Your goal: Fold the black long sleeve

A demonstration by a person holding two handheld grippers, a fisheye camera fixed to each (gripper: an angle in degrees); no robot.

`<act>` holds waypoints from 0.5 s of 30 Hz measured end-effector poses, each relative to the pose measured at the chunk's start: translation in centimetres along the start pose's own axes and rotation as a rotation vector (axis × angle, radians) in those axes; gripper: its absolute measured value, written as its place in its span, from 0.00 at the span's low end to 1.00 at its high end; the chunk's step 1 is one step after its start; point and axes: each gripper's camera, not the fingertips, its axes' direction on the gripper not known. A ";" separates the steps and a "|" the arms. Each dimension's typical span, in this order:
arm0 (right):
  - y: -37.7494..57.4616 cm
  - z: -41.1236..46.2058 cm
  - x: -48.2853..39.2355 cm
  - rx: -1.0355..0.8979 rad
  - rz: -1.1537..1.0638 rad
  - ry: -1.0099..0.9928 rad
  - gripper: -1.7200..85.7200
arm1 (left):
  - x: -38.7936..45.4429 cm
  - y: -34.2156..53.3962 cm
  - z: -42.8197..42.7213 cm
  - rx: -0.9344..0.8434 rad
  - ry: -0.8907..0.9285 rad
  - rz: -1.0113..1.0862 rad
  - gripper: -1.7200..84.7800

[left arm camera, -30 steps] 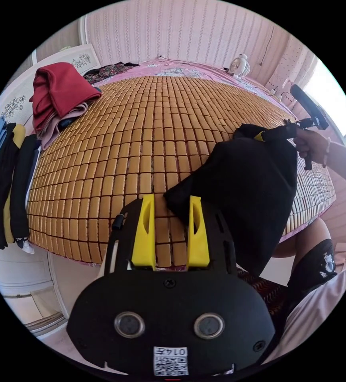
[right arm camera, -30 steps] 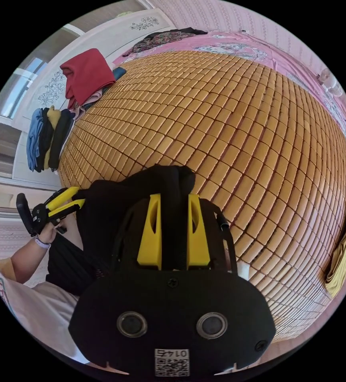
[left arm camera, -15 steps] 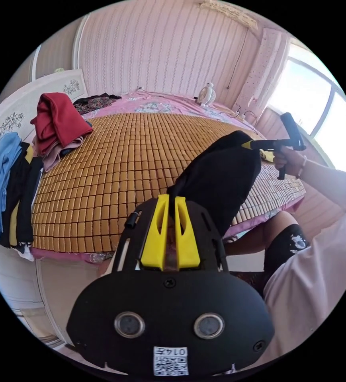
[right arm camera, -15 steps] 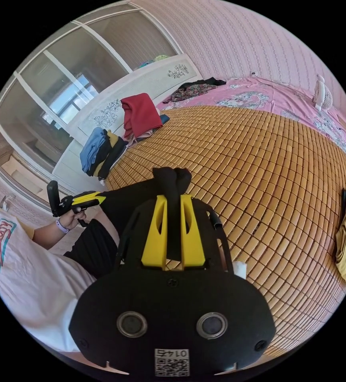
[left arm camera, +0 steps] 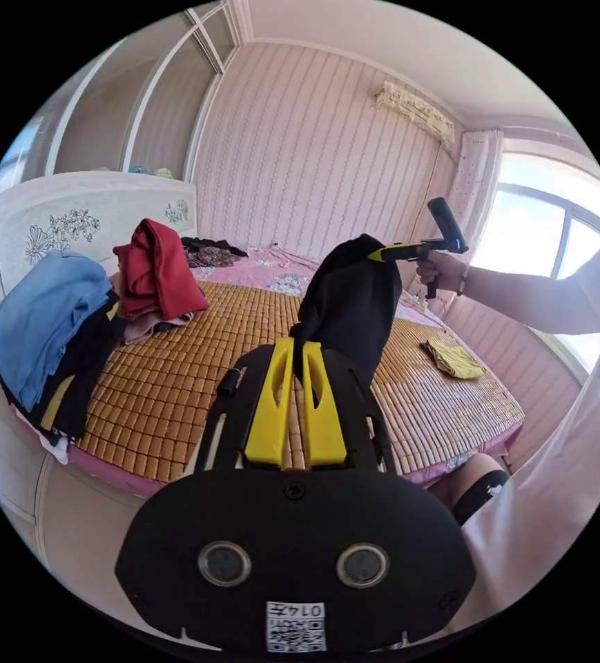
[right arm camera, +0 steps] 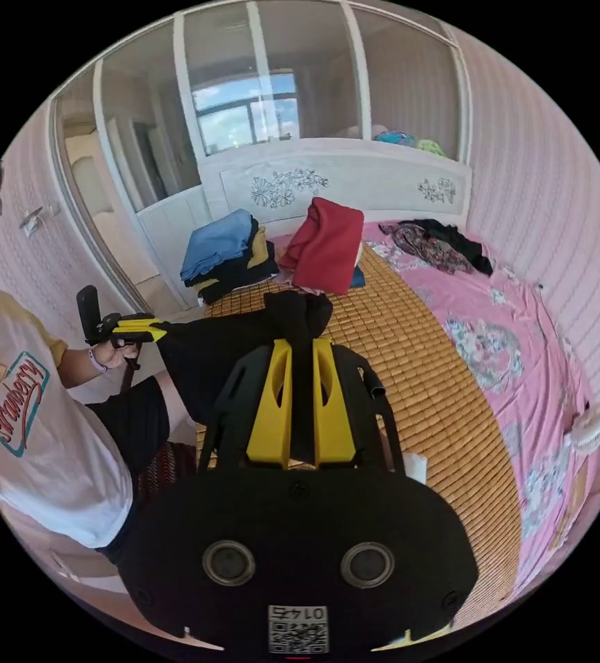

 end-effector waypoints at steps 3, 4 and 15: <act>-12.7 2.1 0.7 -0.033 -0.208 0.024 0.09 | -3.5 -3.2 -0.4 0.135 -0.102 -0.049 0.03; -18.6 3.6 1.0 -0.037 -0.250 0.025 0.09 | -4.3 -3.9 -0.5 0.166 -0.131 -0.069 0.04; -28.4 15.1 -1.0 0.004 -0.035 0.112 0.16 | -13.7 -2.3 0.4 0.174 -0.303 -0.446 0.17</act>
